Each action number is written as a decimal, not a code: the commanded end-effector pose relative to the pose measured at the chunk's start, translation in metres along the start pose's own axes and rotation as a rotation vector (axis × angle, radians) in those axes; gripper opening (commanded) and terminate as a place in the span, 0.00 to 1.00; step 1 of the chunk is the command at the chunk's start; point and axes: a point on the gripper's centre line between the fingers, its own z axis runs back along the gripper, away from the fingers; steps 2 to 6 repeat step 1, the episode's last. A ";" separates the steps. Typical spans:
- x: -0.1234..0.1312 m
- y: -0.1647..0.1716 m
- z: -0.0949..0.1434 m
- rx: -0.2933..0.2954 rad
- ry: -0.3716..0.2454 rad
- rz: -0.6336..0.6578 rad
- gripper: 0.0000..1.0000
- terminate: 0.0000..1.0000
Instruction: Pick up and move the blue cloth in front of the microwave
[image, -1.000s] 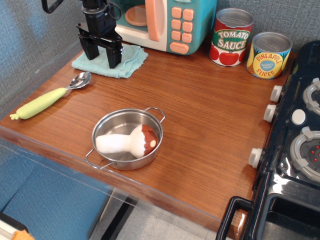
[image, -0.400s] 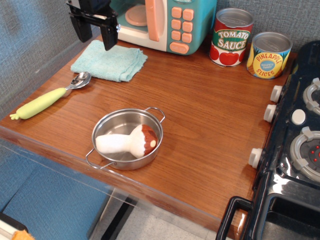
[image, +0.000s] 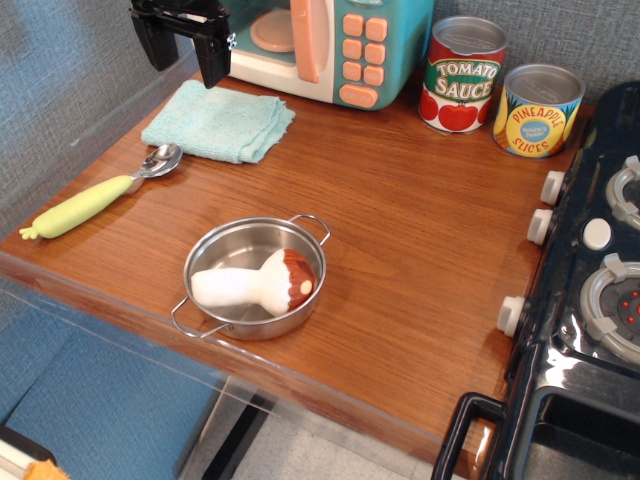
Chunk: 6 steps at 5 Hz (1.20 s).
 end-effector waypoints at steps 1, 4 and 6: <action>0.004 0.001 0.034 0.039 -0.065 -0.007 1.00 1.00; 0.004 0.001 0.034 0.039 -0.065 -0.007 1.00 1.00; 0.004 0.001 0.034 0.039 -0.065 -0.007 1.00 1.00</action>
